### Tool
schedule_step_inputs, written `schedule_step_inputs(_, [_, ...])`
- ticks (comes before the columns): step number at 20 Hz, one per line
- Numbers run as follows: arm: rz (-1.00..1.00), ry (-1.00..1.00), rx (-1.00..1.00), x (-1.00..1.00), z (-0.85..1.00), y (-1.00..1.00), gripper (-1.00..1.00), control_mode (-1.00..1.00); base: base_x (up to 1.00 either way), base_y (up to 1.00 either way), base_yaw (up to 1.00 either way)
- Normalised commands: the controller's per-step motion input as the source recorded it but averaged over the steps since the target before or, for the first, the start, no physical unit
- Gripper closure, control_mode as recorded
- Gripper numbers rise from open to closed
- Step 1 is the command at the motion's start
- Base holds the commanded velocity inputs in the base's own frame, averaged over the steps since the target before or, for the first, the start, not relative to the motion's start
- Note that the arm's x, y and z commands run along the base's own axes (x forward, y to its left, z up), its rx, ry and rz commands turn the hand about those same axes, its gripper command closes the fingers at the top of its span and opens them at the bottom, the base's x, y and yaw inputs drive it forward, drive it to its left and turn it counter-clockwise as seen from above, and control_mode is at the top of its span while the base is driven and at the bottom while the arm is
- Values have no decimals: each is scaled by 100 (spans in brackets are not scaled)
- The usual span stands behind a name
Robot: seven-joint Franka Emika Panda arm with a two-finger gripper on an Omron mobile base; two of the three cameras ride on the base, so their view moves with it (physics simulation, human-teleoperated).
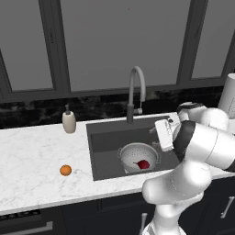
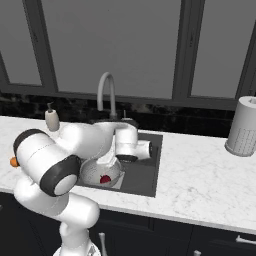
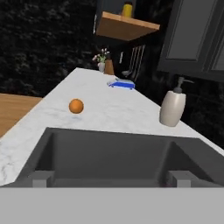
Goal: Put the colander in the sink, put the tangerine, pear in the colander, and turn on the sink faucet and pour water over the colander.
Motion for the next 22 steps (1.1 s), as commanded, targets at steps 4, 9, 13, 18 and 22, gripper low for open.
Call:
schedule_step_inputs(4, [0, 0, 0, -43, 96, -13, -100, -100, 0, 0, 0])
schedule_step_inputs(9, [-8, 0, 0, -84, 65, 0, -100, -100, 0, 0, 0])
schedule_step_inputs(13, [-6, 0, 0, -65, 86, 31, -100, -100, 0, 0, 0])
schedule_step_inputs(18, [-2, 0, 0, -40, 70, 70, -100, -100, 0, 0, 0])
schedule_step_inputs(22, [0, 0, -1, -28, 35, 78, -100, -100, 0, 0, 0])
